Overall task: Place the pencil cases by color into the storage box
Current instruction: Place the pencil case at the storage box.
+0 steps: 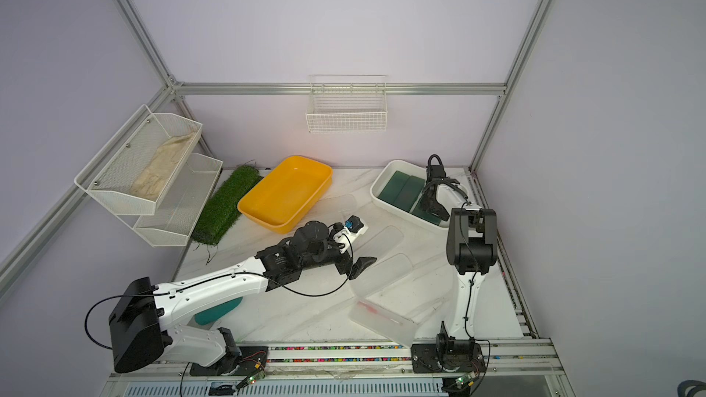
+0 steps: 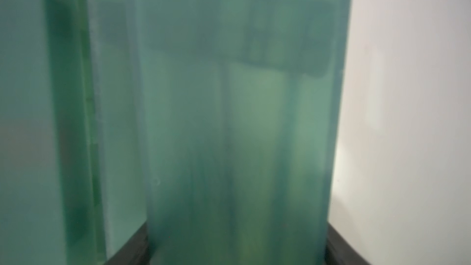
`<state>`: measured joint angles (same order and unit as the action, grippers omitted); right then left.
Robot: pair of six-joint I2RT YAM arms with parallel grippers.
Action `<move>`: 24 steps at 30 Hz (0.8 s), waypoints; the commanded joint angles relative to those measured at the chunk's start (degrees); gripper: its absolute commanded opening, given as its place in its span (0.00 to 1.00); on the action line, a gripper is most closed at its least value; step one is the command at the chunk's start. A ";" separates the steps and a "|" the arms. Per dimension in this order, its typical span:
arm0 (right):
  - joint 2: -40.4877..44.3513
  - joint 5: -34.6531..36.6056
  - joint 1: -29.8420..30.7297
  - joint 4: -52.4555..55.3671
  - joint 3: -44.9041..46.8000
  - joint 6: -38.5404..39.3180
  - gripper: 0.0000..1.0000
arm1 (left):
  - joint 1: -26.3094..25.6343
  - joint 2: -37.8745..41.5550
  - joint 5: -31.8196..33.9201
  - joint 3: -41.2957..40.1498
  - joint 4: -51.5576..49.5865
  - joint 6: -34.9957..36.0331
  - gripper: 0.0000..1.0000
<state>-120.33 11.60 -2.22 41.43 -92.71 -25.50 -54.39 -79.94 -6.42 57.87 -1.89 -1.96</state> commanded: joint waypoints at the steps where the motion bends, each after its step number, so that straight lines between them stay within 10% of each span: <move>1: -3.69 -4.58 0.11 0.83 0.08 1.50 0.67 | 0.41 1.88 1.02 -0.47 1.41 -0.61 1.00; 24: 3.21 -2.59 -3.61 -1.49 2.13 2.44 0.67 | 0.95 1.54 0.67 0.01 1.62 -0.34 1.00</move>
<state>-119.63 6.20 -4.54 38.96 -91.42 -24.21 -53.89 -79.90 -5.50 57.84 -1.98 -1.93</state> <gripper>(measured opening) 0.725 0.998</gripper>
